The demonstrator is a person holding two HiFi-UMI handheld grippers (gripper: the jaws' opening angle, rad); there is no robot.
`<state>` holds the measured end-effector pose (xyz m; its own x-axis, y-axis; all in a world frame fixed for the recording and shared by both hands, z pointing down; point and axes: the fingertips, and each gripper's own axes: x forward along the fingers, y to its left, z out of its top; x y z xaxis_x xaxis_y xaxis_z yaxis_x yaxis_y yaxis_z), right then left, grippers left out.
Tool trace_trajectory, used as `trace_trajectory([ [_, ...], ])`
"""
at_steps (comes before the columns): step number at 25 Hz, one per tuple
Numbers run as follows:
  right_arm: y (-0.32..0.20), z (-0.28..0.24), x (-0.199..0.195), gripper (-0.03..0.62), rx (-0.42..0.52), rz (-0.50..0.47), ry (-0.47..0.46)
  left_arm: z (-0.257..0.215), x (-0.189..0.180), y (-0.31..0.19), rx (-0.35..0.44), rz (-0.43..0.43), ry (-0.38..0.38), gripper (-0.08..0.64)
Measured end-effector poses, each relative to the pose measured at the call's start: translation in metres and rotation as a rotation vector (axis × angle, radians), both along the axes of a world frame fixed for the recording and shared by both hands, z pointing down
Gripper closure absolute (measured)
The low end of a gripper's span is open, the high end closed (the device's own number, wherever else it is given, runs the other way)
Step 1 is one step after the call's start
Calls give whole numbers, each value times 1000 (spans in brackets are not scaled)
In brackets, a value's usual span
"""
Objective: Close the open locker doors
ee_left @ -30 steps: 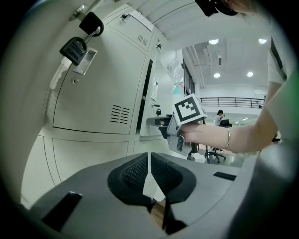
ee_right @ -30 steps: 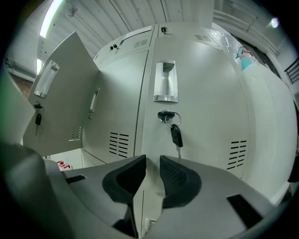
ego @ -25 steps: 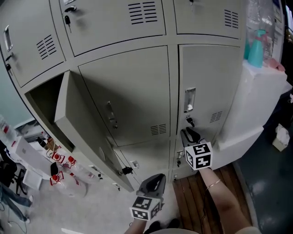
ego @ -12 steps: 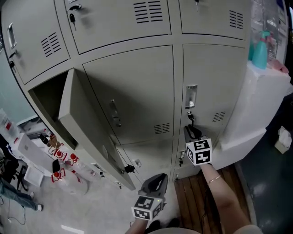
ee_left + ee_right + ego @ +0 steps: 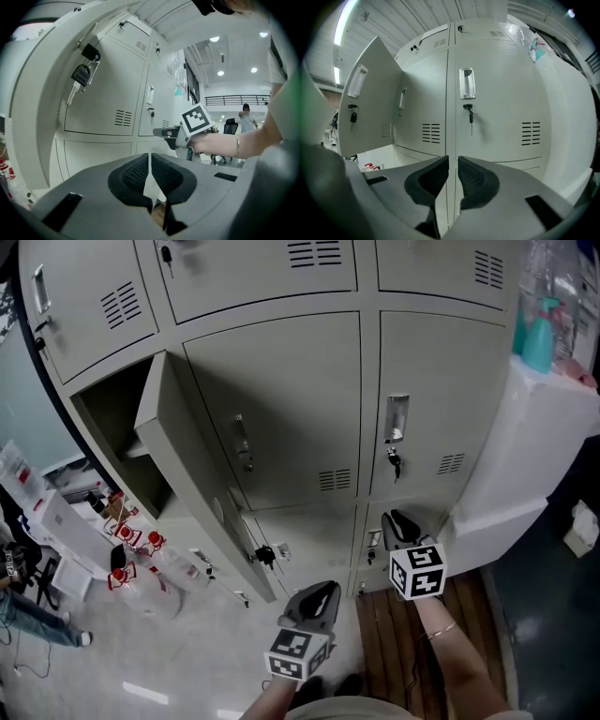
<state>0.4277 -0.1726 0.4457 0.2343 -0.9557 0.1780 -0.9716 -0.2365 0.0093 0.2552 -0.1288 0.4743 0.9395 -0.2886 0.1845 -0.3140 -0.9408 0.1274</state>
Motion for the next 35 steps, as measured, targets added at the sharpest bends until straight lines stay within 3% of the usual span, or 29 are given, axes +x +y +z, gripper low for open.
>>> trace_trajectory([
  [7, 26, 4, -56, 544, 1, -104, -12, -2, -27, 14, -4, -53, 10, 538],
  [15, 22, -6, -124, 545, 35, -221, -58, 4, -81, 6, 10, -145, -3, 538],
  [29, -19, -21, -261, 544, 100, -468, -121, 9, -223, -53, -19, -368, -42, 538],
  [35, -20, -37, -285, 545, 183, -525, -177, 9, -276, -88, -12, -466, -26, 538],
])
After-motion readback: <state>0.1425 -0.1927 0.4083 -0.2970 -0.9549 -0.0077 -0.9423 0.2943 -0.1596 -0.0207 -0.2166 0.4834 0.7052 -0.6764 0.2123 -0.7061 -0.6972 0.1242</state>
